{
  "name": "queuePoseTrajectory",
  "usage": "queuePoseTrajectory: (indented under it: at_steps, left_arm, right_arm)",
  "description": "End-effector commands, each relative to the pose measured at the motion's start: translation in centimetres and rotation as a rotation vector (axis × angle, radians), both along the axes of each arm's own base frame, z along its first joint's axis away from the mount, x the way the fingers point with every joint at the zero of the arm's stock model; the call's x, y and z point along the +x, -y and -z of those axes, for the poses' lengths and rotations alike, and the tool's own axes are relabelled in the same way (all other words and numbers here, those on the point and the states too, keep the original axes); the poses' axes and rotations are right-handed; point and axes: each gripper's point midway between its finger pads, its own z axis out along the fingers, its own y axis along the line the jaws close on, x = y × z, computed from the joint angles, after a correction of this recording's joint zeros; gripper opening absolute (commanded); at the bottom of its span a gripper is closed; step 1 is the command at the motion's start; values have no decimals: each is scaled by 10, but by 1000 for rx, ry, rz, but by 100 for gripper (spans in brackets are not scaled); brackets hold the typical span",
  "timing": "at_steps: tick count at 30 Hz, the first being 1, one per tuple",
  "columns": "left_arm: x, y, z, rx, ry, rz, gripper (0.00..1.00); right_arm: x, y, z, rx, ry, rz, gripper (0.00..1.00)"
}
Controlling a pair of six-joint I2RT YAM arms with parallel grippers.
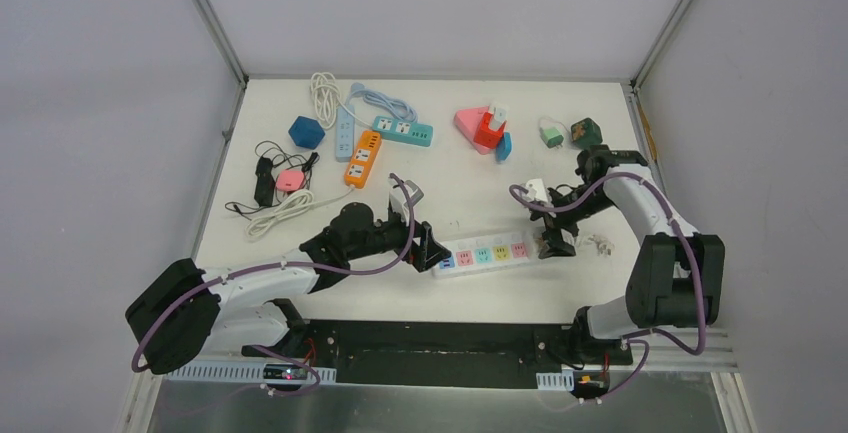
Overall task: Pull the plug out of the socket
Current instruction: Remove the plug from the socket.
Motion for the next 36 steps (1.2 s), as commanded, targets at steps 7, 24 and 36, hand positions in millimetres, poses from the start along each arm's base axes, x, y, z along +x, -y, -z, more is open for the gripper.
queuePoseTrajectory:
  at_steps: [7, 24, 36]
  left_arm:
    - [3, 0, -12, -43, 70, 7, 97]
    - [-14, 5, -16, -105, 194, 112, 96]
    - [-15, 8, -13, -73, 260, 153, 96]
  right_arm:
    - [-1, 1, 20, -87, 94, -41, 100]
    - [11, 3, 23, -124, 233, -21, 77]
    - [2, 5, 26, -133, 211, -64, 72]
